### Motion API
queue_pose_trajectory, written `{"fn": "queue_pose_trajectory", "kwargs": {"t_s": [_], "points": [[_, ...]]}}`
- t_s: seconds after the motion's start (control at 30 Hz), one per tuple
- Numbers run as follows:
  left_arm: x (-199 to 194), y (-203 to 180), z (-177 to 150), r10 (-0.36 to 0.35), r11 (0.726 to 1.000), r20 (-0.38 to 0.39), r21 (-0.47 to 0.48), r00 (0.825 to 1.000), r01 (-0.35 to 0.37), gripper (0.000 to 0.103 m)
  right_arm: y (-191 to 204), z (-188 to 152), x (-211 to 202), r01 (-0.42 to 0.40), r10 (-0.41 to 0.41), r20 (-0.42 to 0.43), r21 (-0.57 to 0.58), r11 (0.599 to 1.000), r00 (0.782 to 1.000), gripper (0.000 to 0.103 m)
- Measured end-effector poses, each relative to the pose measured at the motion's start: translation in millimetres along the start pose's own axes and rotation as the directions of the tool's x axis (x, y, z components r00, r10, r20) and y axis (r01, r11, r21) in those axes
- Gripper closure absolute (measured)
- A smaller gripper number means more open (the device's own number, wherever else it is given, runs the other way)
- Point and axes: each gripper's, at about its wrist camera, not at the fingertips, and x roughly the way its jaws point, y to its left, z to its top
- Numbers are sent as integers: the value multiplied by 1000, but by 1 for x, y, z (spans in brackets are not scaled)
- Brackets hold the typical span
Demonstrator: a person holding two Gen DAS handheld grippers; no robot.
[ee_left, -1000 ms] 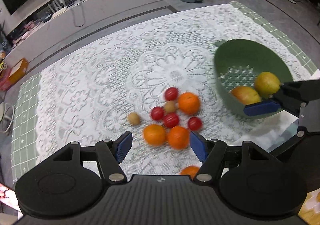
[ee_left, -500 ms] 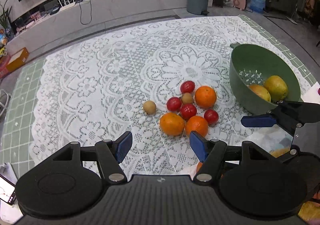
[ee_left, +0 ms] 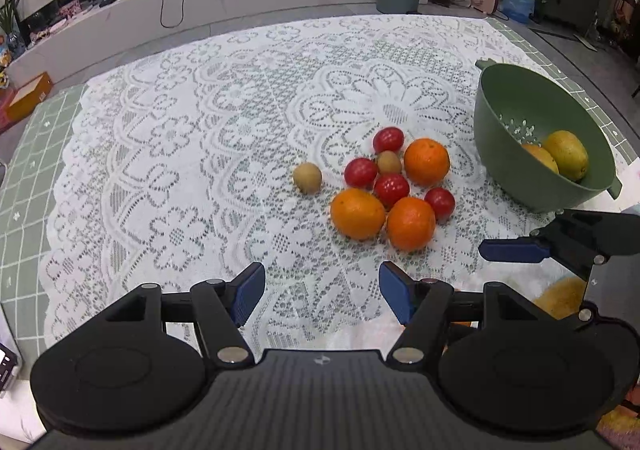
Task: Organize fruits
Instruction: 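Grasp an orange with the right tool and lift it, then grasp another orange with the left tool while the right tool holds its orange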
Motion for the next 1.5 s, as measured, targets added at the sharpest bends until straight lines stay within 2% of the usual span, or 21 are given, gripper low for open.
{"fn": "queue_pose_trajectory", "kwargs": {"t_s": [0.27, 0.63, 0.73, 0.97, 1.07, 1.3, 1.5], "points": [[8, 5, -13, -33, 999, -10, -17, 999, 33, 27, 0, -1, 8, -4, 4, -23, 2, 1000, 1000, 41], [18, 7, -21, -95, 994, -37, -52, 995, 93, 29, 5, -2, 14, -47, 46, -46, -24, 999, 998, 42], [19, 7, -22, -105, 993, -42, -55, 994, 103, 29, 6, -3, 14, -73, 72, -47, -28, 997, 996, 51], [20, 5, -22, -94, 995, -47, -49, 994, 91, 29, 12, -5, 19, -111, 106, -95, -49, 993, 990, 52], [19, 5, -22, -91, 995, -46, -44, 995, 89, 29, 15, -6, 19, -131, 125, -102, -58, 990, 987, 61], [19, 6, -20, -81, 995, -23, -55, 996, 79, 29, 6, -1, 12, -96, 93, -85, -37, 995, 992, 62], [24, 3, -11, -70, 996, 2, -58, 998, 70, 33, -14, 14, 5, 58, -61, -49, -67, 996, 997, 62]]}}
